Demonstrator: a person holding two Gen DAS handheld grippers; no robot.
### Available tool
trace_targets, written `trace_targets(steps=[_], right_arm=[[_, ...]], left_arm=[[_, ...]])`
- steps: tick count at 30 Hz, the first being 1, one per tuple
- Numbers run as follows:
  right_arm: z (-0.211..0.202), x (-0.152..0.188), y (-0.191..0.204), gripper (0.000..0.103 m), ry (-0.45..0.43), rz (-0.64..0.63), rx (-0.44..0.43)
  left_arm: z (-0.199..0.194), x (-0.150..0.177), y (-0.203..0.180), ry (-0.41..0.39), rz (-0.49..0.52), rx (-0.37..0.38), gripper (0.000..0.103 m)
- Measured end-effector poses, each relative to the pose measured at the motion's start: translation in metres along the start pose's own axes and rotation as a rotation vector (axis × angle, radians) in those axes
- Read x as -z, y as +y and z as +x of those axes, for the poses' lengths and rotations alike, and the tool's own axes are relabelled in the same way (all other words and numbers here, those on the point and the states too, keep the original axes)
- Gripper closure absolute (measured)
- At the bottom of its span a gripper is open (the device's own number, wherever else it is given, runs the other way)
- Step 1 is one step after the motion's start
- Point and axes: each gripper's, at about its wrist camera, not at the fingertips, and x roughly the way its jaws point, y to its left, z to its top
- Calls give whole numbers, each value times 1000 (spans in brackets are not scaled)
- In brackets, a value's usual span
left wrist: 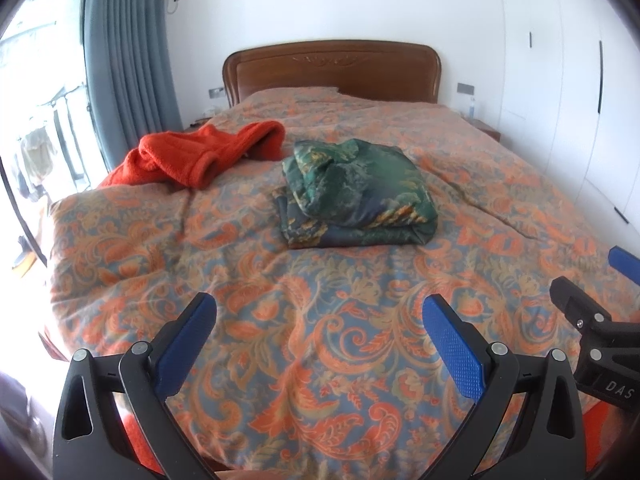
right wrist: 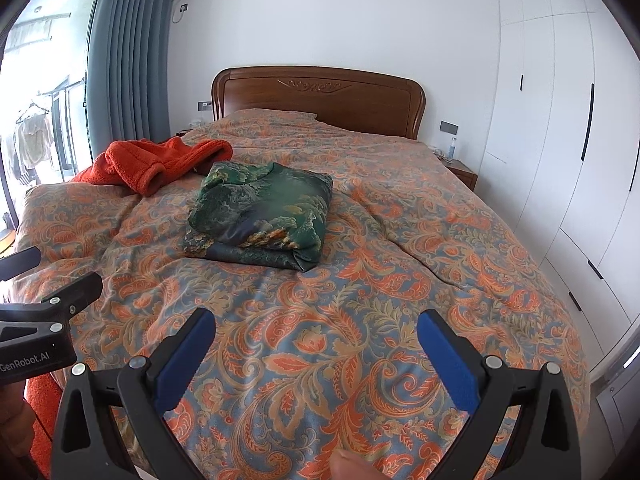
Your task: Fold large clothes
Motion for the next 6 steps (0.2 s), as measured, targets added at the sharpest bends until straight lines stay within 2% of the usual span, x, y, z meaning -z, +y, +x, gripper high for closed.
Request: trace_targets(steps=[6], right_arm=[[3,3,-1,0,16,9,-5]], left_arm=[[2,3,-3,0,8,-8,0]])
